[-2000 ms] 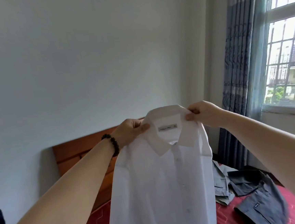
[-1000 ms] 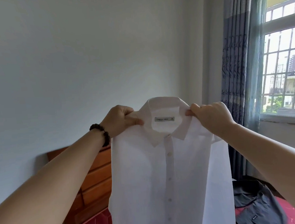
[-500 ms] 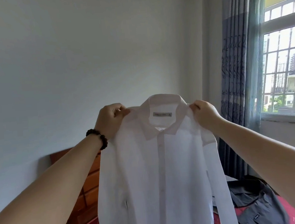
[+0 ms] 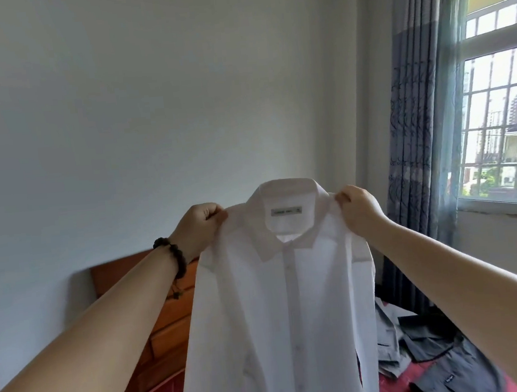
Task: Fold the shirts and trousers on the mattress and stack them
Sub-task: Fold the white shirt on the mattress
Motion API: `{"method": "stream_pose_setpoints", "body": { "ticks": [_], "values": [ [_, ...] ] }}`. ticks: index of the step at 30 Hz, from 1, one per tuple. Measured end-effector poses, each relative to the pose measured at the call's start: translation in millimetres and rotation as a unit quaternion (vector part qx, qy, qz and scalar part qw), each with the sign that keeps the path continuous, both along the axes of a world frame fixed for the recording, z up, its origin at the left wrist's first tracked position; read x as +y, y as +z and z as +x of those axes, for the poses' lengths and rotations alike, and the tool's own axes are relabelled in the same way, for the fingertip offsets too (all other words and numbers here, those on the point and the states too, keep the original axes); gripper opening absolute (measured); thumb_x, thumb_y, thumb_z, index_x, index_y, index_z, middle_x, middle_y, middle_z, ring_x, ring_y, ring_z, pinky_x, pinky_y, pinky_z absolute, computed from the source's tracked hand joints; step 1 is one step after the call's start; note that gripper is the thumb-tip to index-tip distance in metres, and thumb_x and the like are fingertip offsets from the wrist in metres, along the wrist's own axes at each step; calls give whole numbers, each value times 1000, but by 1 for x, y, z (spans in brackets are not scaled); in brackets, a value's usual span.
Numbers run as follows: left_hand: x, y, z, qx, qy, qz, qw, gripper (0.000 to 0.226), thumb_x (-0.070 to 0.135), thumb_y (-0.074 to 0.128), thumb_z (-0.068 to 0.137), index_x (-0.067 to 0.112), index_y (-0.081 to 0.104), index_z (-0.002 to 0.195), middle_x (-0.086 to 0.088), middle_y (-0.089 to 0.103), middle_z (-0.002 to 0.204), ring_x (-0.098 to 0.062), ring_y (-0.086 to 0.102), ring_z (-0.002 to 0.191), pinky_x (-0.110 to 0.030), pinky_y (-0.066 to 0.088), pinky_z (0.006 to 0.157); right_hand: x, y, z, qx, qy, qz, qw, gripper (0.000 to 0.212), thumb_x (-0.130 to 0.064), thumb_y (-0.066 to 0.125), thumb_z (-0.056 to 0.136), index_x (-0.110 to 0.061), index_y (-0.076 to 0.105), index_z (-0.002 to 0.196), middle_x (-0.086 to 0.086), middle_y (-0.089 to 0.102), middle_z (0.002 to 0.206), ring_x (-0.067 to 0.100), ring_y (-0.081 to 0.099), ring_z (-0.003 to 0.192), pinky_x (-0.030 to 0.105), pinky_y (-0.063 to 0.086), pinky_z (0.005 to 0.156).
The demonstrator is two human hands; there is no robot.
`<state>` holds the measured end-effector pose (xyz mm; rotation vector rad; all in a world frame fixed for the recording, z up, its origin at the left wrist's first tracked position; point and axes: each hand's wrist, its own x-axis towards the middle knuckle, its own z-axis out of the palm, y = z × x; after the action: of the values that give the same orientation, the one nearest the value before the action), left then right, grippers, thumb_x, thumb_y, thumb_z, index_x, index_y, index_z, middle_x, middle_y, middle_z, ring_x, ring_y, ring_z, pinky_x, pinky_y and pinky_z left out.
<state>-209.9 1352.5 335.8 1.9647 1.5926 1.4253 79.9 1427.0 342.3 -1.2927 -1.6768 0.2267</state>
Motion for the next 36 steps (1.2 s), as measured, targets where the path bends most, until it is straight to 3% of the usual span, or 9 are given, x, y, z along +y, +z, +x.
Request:
{"method": "stream_pose_setpoints", "body": {
  "ticks": [5, 8, 12, 17, 24, 28, 30, 34, 36],
  "values": [
    [-4, 6, -6, -151, -98, -59, 982, 57, 44, 59, 91, -12, 60, 87, -17, 54, 79, -27, 49, 74, -33, 41, 66, -7, 6, 4, 34, 101, -40, 993, 41, -30, 48, 98, 8, 55, 86, 17, 52, 75, 28, 47, 69, 36, 40, 64],
    [-5, 9, -12, -95, -152, -114, 977, 82, 66, 74, 63, -12, 58, 83, -15, 59, 81, -25, 56, 72, -31, 47, 65, -19, 11, 11, 38, 218, -124, 967, 65, -56, 59, 85, 9, 56, 84, 12, 50, 72, 23, 46, 66, 37, 39, 64],
    [-7, 10, -14, -70, -201, -172, 962, 55, 55, 88, 49, 12, 75, 82, -9, 74, 86, -20, 71, 73, -25, 55, 59, -28, 17, 19, 48, 317, -184, 929, 51, -41, 75, 68, 2, 67, 93, 18, 68, 85, 28, 64, 72, 41, 55, 70],
    [-10, 14, -4, -102, -249, -186, 945, 55, 38, 95, 45, 6, 76, 86, -16, 74, 93, -26, 72, 78, -32, 57, 65, -29, 21, 25, 82, 360, -190, 910, 46, -29, 80, 64, -2, 69, 98, 17, 71, 94, 28, 68, 78, 43, 59, 73],
    [-6, 10, 5, -203, -360, -154, 898, 46, 36, 94, 50, 9, 77, 84, -9, 74, 89, -22, 72, 79, -31, 57, 68, -24, 27, 29, 135, 407, -168, 887, 50, -39, 91, 55, -8, 71, 88, 10, 71, 81, 23, 68, 68, 33, 56, 59],
    [-2, 9, 17, -233, -261, -115, 930, 28, 32, 83, 65, 9, 77, 82, -10, 74, 90, -24, 70, 80, -30, 57, 67, -22, 25, 28, 151, 349, -149, 913, 31, -30, 81, 65, -10, 73, 86, 9, 72, 82, 22, 69, 67, 32, 57, 59],
    [3, 9, 22, -227, -162, -65, 958, 41, 32, 83, 65, -3, 71, 82, -12, 72, 83, -25, 66, 73, -31, 55, 64, -21, 22, 28, 155, 320, -138, 924, 34, -33, 82, 63, -10, 73, 87, 10, 73, 83, 23, 69, 68, 34, 58, 60],
    [13, 1, 35, -61, 35, 99, 993, 51, 36, 80, 72, 3, 48, 50, 5, 41, 47, -10, 35, 45, -18, 29, 47, -21, 21, 19, 106, 261, -88, 955, 26, -34, 83, 69, -14, 74, 82, 10, 73, 80, 23, 67, 65, 38, 58, 64],
    [15, -1, 35, -30, 41, 142, 989, 44, 38, 79, 72, 11, 54, 49, 7, 44, 44, -7, 37, 42, -14, 31, 44, -21, 21, 16, 109, 267, -86, 954, 34, -37, 83, 66, -10, 72, 84, 15, 72, 83, 25, 66, 66, 44, 58, 66]
  ]
}}
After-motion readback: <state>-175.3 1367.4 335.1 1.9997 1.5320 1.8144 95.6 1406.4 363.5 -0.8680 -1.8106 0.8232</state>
